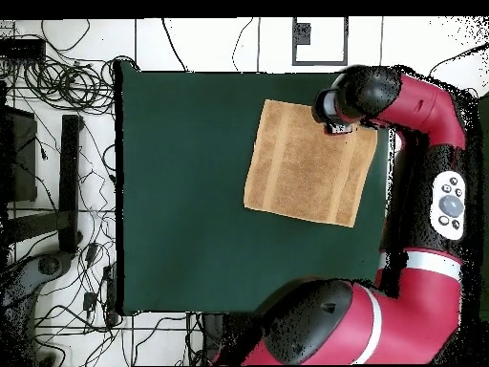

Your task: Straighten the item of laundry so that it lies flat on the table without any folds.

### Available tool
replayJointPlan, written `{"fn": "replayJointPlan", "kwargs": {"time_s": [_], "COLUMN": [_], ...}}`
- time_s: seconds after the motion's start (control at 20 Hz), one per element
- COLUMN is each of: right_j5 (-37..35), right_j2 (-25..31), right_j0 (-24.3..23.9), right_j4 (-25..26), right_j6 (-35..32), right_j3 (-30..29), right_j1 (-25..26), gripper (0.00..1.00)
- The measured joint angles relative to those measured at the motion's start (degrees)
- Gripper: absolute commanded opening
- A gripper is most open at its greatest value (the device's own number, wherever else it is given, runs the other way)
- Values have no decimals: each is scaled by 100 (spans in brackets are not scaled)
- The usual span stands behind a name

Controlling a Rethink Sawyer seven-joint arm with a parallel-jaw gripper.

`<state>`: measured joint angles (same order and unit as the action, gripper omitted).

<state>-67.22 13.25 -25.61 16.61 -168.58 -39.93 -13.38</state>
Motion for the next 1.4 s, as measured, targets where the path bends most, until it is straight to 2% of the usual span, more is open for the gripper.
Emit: {"fn": "replayJointPlan", "kwargs": {"time_s": [0.3, 0.55, 1.1, 1.4], "right_j5": [844, 1227, 1259, 1078], "right_j2": [-94, -114, -123, -124], "right_j0": [143, 160, 132, 111], "right_j4": [319, 427, 404, 138], "right_j6": [0, 0, 0, 0], "right_j3": [-85, -118, -128, -192], "right_j1": [58, 69, 50, -62], "gripper": [0, 0, 0, 0]}}
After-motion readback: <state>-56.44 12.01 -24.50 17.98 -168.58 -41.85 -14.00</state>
